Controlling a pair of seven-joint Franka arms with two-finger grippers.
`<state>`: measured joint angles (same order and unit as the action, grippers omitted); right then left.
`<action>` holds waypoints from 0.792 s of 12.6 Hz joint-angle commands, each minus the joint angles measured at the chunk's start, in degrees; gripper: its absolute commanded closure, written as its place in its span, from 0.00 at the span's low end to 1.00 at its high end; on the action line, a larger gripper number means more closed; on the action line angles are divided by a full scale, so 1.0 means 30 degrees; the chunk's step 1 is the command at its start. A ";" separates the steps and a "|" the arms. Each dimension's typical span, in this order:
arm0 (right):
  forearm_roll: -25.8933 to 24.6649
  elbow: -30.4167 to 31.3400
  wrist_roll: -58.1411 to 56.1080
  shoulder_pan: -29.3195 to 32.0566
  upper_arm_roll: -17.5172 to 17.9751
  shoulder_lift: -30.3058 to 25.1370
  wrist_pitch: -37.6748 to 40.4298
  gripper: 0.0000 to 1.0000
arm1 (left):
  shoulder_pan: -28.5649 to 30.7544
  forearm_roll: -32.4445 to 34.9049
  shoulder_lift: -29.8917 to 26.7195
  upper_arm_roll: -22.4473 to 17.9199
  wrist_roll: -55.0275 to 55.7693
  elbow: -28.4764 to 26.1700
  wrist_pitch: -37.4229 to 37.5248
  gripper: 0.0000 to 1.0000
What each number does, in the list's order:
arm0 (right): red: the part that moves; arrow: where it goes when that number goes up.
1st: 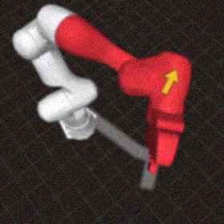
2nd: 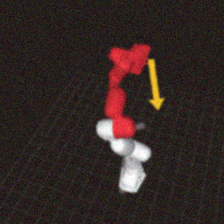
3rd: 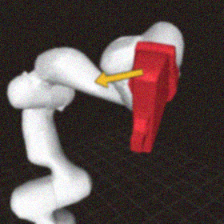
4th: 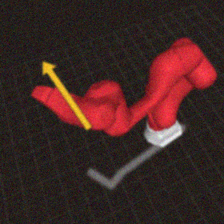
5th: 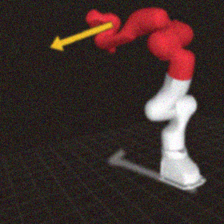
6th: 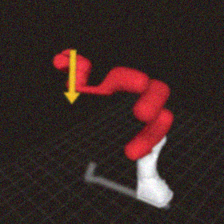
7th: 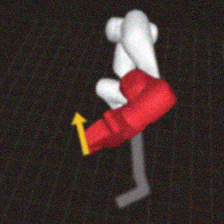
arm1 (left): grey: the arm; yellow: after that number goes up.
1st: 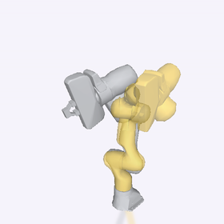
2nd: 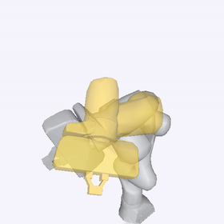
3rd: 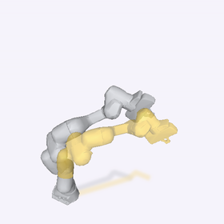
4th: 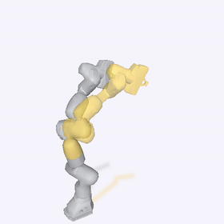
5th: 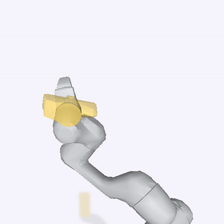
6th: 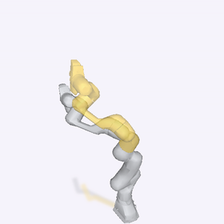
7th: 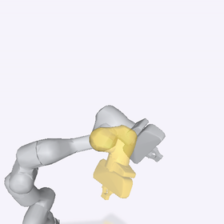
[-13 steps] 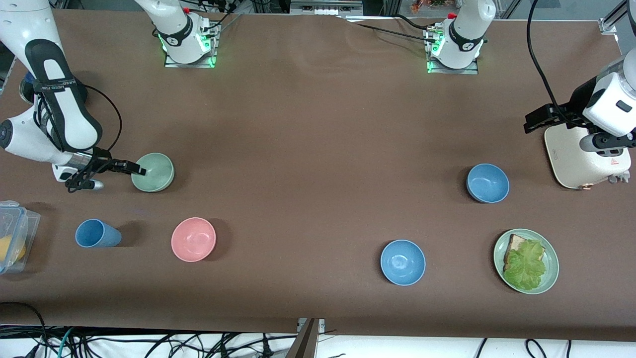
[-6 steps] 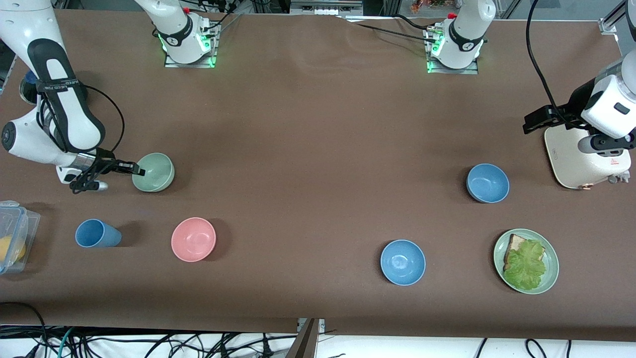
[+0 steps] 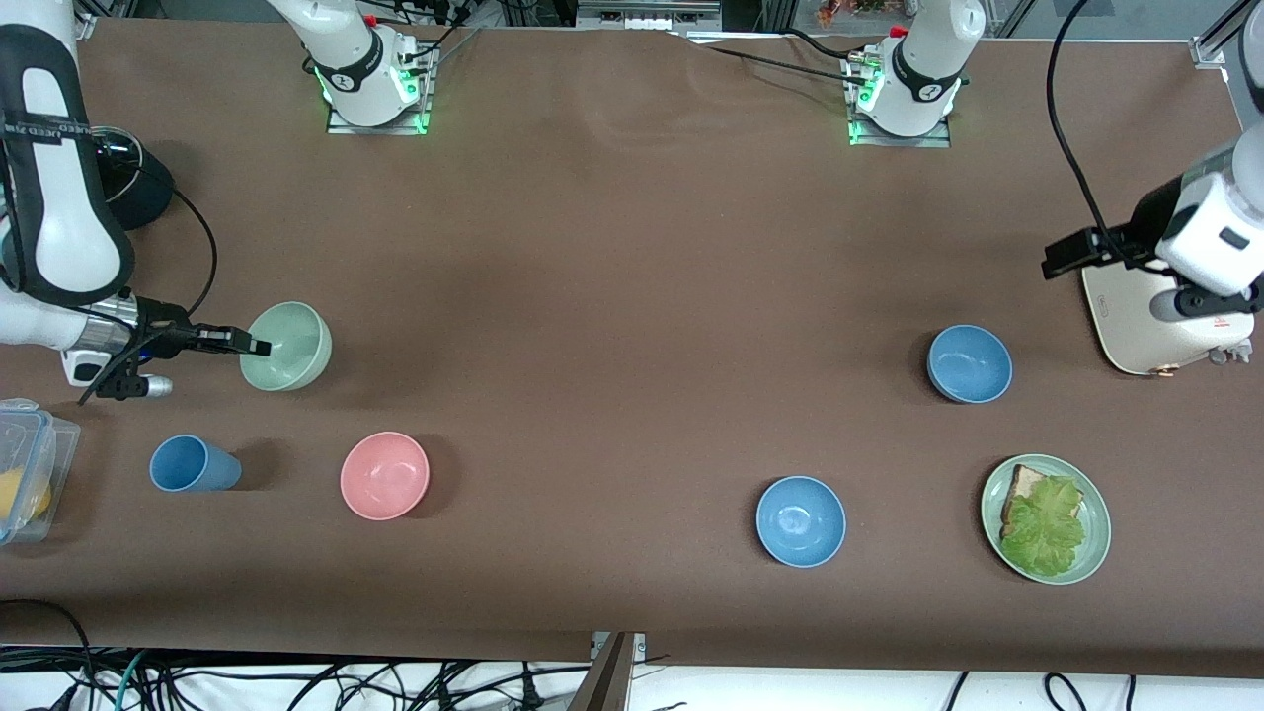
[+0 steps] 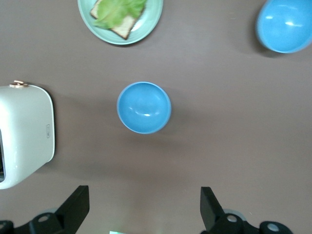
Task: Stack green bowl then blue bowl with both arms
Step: 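Close the right gripper on the green bowl's rim, then carry the green bowl to mid-table while the left gripper grasps the blue bowl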
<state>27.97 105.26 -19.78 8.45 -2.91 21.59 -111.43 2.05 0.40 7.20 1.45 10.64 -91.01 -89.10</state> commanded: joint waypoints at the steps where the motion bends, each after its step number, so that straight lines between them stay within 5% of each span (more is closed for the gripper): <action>1: 0.0255 -0.0720 0.2310 -0.1667 0.0120 -0.0049 0.0550 1.00 | 0.1101 0.1153 -0.0111 -0.0187 -0.1570 -0.2172 -0.2893 0.00; 7: 0.0343 -0.1190 1.0264 -0.7842 0.0386 0.0155 -0.0878 1.00 | 0.1221 0.1187 -0.0231 -0.2036 -0.3867 -0.6800 -0.7261 0.00; 10: 0.0372 -0.1277 1.3792 -1.1009 0.0415 0.0768 -0.3017 1.00 | 0.1308 0.1040 -0.0172 -0.2007 -0.3867 -1.0489 -1.2000 0.00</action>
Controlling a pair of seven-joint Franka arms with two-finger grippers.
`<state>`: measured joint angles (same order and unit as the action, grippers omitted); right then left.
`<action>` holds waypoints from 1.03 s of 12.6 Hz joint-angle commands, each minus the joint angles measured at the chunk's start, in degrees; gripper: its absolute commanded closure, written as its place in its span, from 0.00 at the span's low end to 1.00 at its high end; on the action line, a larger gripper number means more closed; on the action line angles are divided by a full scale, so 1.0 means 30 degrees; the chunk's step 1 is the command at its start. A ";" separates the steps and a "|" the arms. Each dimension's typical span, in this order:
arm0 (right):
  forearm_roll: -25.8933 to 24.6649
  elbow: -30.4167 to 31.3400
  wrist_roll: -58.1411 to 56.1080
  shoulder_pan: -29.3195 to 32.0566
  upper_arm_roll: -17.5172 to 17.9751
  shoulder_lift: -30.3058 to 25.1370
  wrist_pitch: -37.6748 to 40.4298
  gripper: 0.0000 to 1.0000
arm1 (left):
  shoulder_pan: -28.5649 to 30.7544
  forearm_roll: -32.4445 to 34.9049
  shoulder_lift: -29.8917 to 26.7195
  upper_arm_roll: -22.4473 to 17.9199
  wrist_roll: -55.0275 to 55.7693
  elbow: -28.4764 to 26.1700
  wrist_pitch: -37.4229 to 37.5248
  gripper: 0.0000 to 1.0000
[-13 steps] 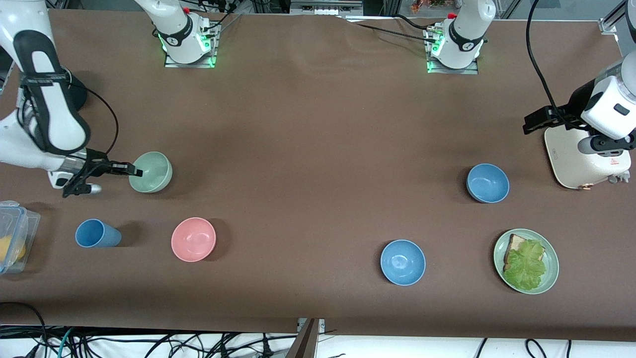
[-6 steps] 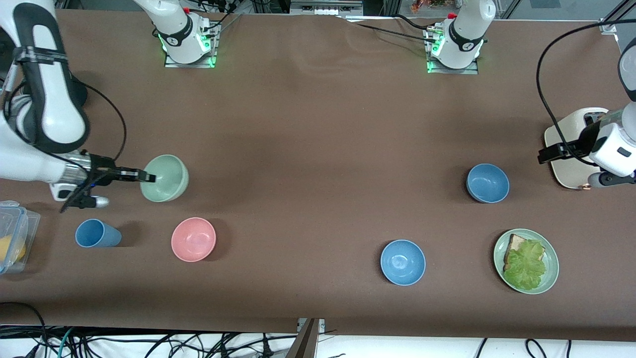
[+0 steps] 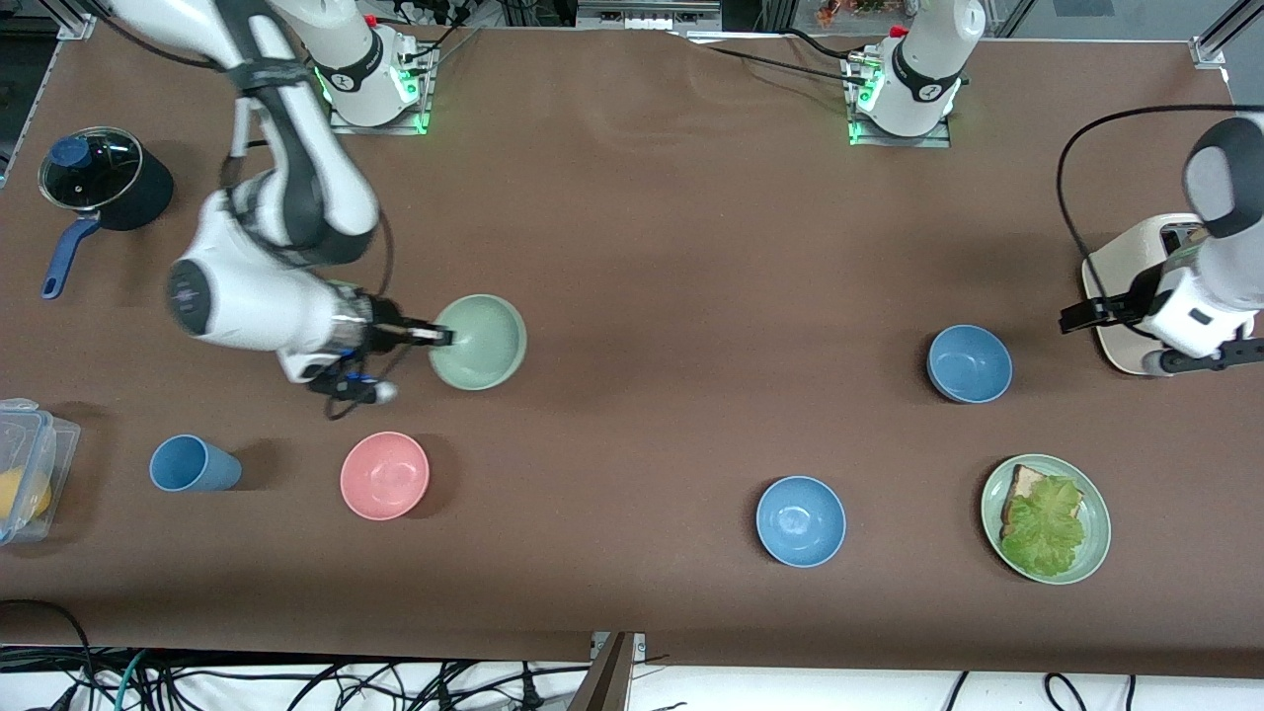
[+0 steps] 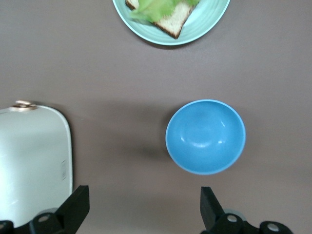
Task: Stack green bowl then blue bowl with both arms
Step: 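Carry the green bowl to mid-table while the left gripper grasps the blue bowl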
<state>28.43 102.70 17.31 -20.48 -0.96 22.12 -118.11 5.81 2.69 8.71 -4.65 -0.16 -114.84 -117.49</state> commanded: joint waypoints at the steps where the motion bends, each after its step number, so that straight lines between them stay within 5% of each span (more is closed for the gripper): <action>1: 0.0220 -0.0511 0.2279 -0.2391 -0.0236 0.0974 -0.1550 1.00 | 0.0113 0.0275 -0.0617 0.0026 -0.0269 -0.3719 -0.4063 0.00; 7: 0.0191 -0.2473 0.9250 -0.7697 -0.0236 0.4020 -0.5477 1.00 | 0.0084 0.0246 0.2014 0.0085 -0.0240 -0.4551 -0.7151 0.00; 13: 0.0191 -0.2533 1.0110 -1.0015 -0.0236 0.5488 -0.7212 1.00 | -0.0092 -0.2272 0.3103 0.0085 -0.0035 -0.4258 -0.7883 0.01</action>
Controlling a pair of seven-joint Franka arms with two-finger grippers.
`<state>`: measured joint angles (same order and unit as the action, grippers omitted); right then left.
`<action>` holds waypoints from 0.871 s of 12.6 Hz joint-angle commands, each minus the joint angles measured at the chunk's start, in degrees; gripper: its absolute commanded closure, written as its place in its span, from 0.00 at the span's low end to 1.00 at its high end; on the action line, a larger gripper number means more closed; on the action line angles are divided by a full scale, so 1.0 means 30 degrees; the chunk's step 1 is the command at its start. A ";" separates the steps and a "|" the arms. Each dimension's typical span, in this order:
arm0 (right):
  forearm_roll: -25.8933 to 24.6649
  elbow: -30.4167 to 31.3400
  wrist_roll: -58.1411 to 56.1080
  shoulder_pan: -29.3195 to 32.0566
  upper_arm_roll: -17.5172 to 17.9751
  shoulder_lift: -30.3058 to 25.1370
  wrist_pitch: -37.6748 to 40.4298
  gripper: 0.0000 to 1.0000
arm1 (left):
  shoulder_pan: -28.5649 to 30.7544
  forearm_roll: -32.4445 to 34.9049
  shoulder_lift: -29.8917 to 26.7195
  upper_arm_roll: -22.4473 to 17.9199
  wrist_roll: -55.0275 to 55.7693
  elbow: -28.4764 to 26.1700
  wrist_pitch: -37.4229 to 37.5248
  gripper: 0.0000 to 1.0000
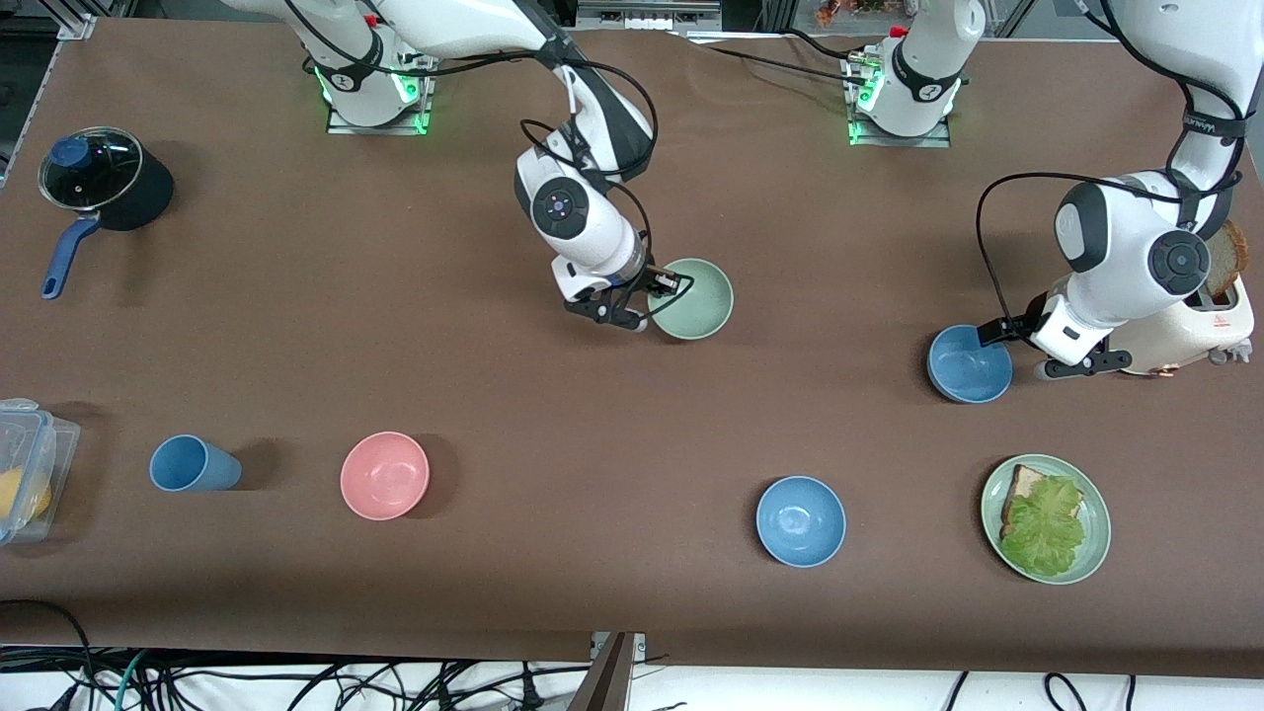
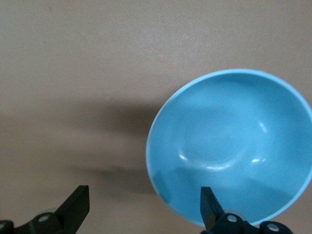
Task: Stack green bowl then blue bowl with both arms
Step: 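Carry the green bowl to mid-table while the left gripper grasps the blue bowl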
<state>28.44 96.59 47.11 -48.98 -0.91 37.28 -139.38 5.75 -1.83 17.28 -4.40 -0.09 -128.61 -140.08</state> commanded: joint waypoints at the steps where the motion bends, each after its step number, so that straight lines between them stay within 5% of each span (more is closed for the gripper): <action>1: 0.0188 -0.0499 0.0177 -0.0693 -0.0255 0.0522 -0.0122 1.00 | -0.0072 -0.0768 0.0448 0.0002 -0.0086 0.0330 -0.0445 0.01; 7: 0.0188 -0.0499 0.0177 -0.1222 -0.0255 0.1284 -0.0942 1.00 | -0.0159 -0.0651 0.0860 0.0002 -0.0320 0.0330 -0.0446 0.79; 8: 0.0188 -0.0499 0.0177 -0.1222 -0.0255 0.1314 -0.0943 0.94 | -0.0159 -0.0593 0.0860 0.0002 -0.0320 0.0330 -0.0446 0.94; 9: 0.0217 -0.0499 0.0177 -0.1222 -0.0284 0.1314 -0.0943 0.64 | -0.0188 -0.0592 0.0947 -0.0027 -0.0320 0.0359 -0.0446 1.00; 11: 0.0218 -0.0528 -0.0085 -0.1077 -0.0284 0.0936 -0.0739 0.54 | -0.0277 -0.0679 0.1007 -0.0027 -0.0291 0.0417 -0.0446 1.00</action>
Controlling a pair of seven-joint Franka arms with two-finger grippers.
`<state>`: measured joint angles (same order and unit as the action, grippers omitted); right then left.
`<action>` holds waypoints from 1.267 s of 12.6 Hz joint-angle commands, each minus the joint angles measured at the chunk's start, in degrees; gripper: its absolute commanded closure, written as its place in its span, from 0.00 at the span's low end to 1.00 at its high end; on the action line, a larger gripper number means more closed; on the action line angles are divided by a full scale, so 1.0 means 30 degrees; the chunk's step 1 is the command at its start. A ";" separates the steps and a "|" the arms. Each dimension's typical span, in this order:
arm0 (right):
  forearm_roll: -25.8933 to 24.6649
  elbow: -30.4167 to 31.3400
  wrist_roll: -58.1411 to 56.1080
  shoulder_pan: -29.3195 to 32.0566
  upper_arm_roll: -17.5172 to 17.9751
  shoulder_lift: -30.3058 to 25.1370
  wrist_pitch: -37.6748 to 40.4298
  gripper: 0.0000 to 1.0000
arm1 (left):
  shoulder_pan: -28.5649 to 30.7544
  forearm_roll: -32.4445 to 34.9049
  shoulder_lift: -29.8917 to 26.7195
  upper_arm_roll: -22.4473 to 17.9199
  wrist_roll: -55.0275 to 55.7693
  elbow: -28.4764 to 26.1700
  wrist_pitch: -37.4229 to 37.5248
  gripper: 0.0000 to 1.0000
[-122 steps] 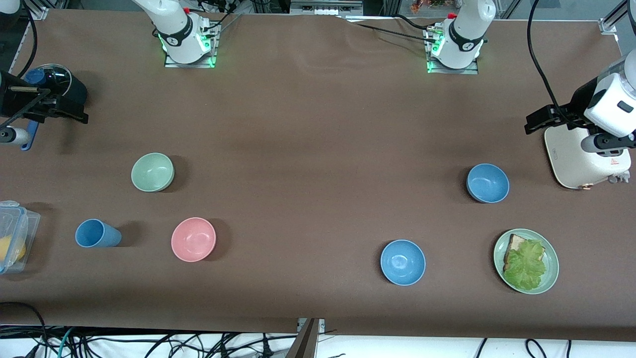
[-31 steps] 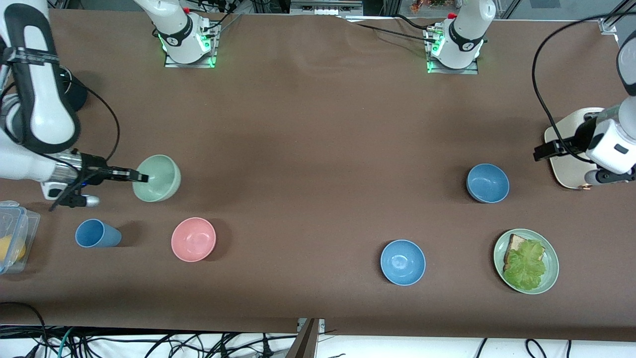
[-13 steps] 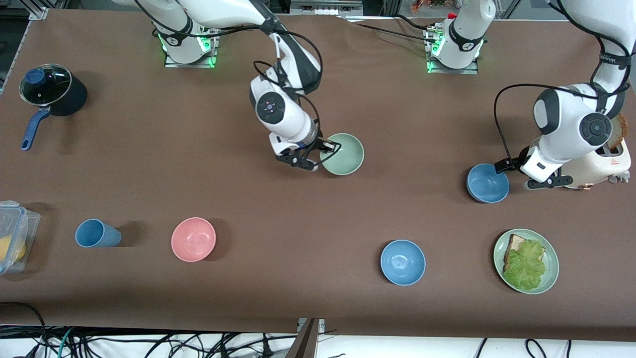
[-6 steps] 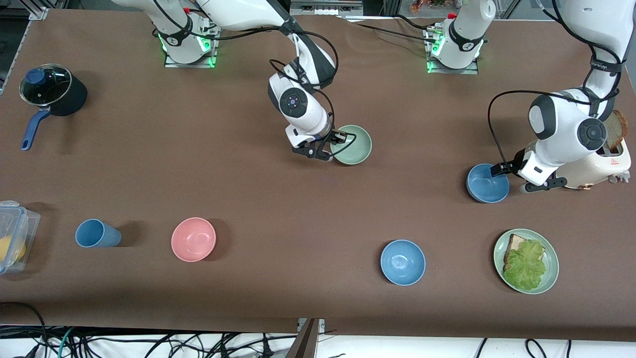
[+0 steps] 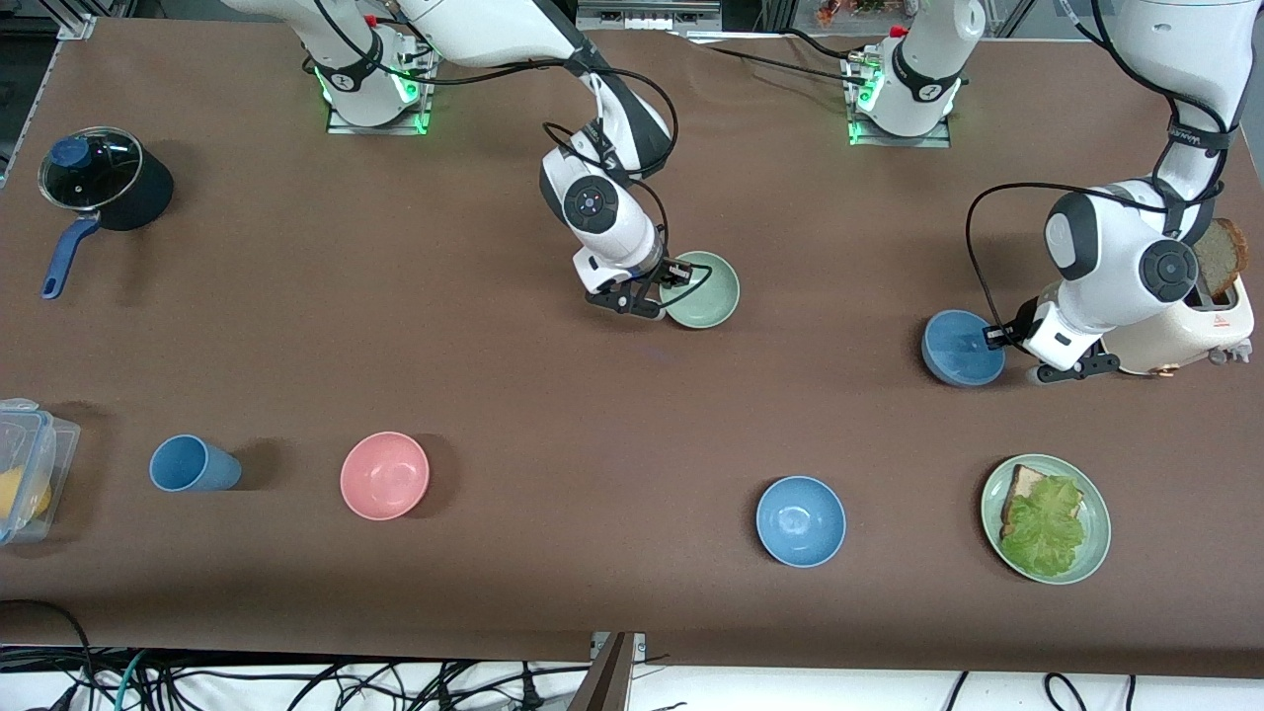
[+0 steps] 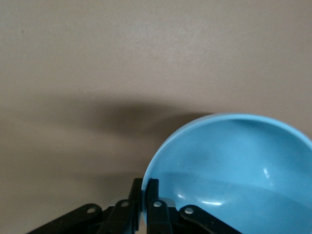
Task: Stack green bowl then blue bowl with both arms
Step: 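Set down the green bowl, open the right gripper while the left lifts the blue bowl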
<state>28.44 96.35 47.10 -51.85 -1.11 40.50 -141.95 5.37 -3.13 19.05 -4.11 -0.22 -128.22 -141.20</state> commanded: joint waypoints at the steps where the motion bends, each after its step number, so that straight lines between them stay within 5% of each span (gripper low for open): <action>1: 0.0159 -0.0446 -0.0200 -0.0092 -0.0274 -0.0488 0.0292 0.01 | -0.0151 -0.0247 0.0390 -0.0125 -0.0250 0.0377 -0.0043 1.00; 5: -0.0104 -0.1875 -0.0288 0.0464 -0.1091 -0.1983 0.3326 0.00 | 0.0083 -0.0391 -0.1447 0.0020 -0.1270 0.0670 0.2200 1.00; 8: -0.1418 -0.3812 -0.2706 0.0612 -0.3721 -0.3037 0.8655 0.00 | 0.0083 -0.0452 -0.3208 0.1453 -0.0574 0.1198 0.4346 1.00; 11: -0.1833 -0.3816 -0.8440 0.0612 -0.8283 -0.4560 1.2468 0.00 | -0.0208 -0.1526 -0.4003 0.3412 -0.0282 0.2134 0.7362 1.00; 14: -0.1600 -0.3845 -1.6090 0.0641 -1.3704 -0.5121 1.6190 0.00 | -0.1232 -0.4166 -0.2896 0.5171 0.1001 0.3274 0.7078 1.00; 16: -0.1570 -0.3845 -1.7744 0.0612 -1.6142 -0.5121 1.7631 0.00 | -0.2574 -0.4582 -0.1901 0.5499 0.1858 0.4647 0.6637 1.00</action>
<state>23.40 84.39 -2.04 -48.89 -44.79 25.44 -92.31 0.59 -15.25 9.21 12.14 3.54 -119.67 -121.40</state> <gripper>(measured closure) 0.000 0.952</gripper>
